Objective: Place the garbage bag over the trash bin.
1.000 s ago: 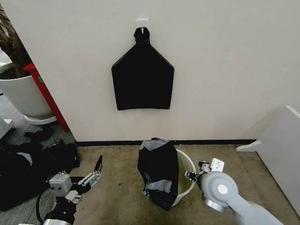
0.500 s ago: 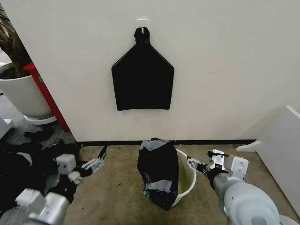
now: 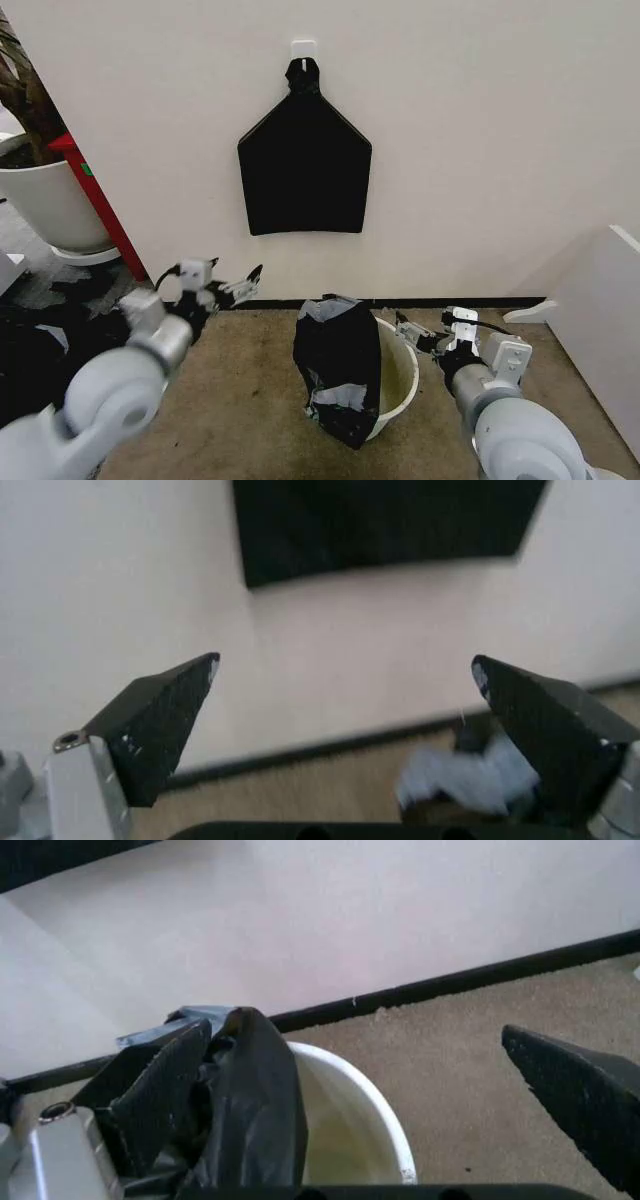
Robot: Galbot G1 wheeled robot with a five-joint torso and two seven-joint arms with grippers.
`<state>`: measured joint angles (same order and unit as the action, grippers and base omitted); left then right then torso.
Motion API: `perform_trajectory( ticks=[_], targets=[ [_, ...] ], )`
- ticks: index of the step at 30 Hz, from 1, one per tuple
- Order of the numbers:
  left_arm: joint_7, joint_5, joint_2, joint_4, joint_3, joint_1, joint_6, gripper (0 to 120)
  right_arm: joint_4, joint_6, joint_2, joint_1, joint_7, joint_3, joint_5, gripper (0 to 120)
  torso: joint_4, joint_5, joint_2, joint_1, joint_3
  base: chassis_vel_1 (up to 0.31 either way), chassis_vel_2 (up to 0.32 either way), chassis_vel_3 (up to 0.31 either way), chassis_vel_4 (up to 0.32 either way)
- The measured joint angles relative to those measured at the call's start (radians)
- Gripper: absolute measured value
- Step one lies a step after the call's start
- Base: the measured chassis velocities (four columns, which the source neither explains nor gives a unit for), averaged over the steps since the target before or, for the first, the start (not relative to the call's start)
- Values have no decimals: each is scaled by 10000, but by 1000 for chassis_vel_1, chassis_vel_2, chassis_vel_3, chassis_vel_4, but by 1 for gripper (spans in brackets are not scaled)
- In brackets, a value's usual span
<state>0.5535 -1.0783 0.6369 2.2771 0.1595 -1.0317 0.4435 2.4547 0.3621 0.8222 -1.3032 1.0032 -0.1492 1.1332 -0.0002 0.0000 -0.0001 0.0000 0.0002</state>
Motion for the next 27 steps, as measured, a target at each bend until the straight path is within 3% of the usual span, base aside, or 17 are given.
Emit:
perform_trajectory(
  ticks=[5,7,13,22,27],
  targets=[
    [824,-938,71,337,-1534,843,1316,100,-120,-36,119,-215,73,-142,49,100,5,2,0,0,-2,0,0,0,0],
    [952,-1041,113,330,-1730,979,1392,100,-135,-45,149,-227,84,-144,50,100,4,0,0,0,-2,0,0,0,0],
    [3222,-2830,1147,-57,-3469,2523,2453,100,-268,-130,343,-312,285,-137,209,100,0,2,0,0,-2,0,0,0,0],
    [4836,-3395,1904,-662,-4925,3103,2739,100,-442,-181,377,-465,450,-130,374,100,2,3,0,0,-2,0,0,0,0],
    [5567,-3432,2699,-1522,-5462,3230,2752,100,-610,-204,528,-464,556,-97,511,100,3,2,0,0,-2,0,0,0,0]
  ],
)
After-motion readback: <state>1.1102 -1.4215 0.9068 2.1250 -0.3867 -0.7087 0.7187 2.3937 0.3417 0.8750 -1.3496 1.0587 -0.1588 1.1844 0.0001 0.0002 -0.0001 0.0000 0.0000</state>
